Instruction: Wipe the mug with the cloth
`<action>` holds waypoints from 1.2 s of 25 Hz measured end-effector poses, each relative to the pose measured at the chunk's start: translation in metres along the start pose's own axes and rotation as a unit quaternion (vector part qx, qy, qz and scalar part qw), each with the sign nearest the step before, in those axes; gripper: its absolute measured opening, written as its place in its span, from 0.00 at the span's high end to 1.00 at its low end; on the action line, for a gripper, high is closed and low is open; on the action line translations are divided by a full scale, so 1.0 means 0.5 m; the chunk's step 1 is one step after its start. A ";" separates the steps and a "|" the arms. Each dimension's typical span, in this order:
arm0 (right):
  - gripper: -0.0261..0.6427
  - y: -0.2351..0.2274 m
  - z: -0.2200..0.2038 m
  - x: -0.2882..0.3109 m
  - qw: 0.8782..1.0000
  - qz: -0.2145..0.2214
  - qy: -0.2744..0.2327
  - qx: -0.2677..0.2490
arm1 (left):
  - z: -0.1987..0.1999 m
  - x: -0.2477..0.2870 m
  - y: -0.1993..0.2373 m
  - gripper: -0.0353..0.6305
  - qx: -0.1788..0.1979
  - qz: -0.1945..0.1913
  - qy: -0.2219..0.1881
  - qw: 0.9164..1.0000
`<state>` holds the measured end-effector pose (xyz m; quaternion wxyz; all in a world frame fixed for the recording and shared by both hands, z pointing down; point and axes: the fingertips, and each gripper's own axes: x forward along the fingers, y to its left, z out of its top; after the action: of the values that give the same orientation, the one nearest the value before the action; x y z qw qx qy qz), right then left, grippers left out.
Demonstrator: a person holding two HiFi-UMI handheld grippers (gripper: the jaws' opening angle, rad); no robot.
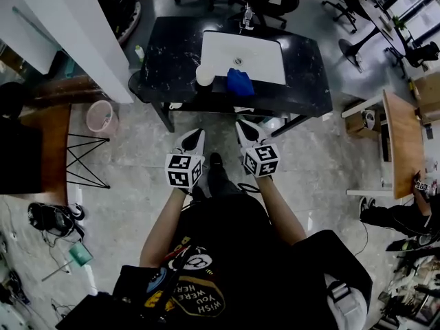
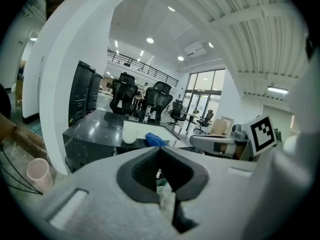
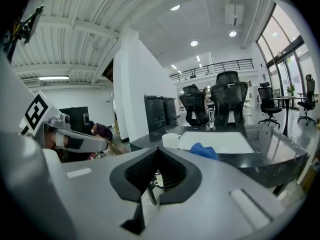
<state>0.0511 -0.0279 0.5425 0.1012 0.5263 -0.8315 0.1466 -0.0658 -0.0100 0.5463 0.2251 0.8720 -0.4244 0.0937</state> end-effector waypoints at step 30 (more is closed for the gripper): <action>0.51 -0.333 -0.137 0.463 0.972 0.022 0.208 -0.109 | 0.067 0.355 0.211 0.94 -0.023 0.099 -0.010 0.995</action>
<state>0.1040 -0.2668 0.7040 0.3251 0.4516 -0.8146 0.1638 -0.0390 -0.2067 0.6125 0.2307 0.8211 -0.5130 0.0971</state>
